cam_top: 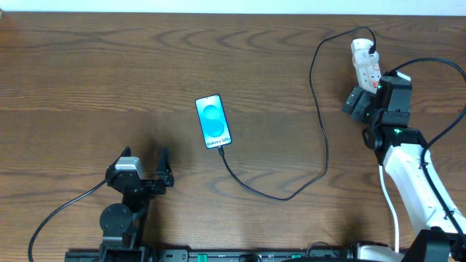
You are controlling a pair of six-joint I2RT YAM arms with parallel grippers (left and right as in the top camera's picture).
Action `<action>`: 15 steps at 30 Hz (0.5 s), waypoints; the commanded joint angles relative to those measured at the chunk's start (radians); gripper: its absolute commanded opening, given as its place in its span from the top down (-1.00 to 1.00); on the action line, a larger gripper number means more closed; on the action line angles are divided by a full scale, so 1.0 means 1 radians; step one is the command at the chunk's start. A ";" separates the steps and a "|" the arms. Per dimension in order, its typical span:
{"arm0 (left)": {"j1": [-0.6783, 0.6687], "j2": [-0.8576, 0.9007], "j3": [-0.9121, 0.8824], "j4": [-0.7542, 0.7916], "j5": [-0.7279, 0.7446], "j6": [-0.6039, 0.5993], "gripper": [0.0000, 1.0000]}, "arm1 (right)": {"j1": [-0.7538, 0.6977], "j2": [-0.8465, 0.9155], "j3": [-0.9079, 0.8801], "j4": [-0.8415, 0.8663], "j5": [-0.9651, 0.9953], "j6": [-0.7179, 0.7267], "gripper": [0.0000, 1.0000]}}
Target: Plug charger to phone and switch on socket
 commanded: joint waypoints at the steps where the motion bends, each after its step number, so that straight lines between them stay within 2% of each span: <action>1: 0.004 -0.009 -0.010 -0.045 0.006 0.016 -0.79 | 0.008 -0.021 -0.010 0.002 0.001 -0.011 -0.98; 15: 0.004 -0.006 -0.010 -0.045 0.006 0.016 -0.79 | 0.008 -0.022 -0.015 0.039 0.001 -0.011 -0.99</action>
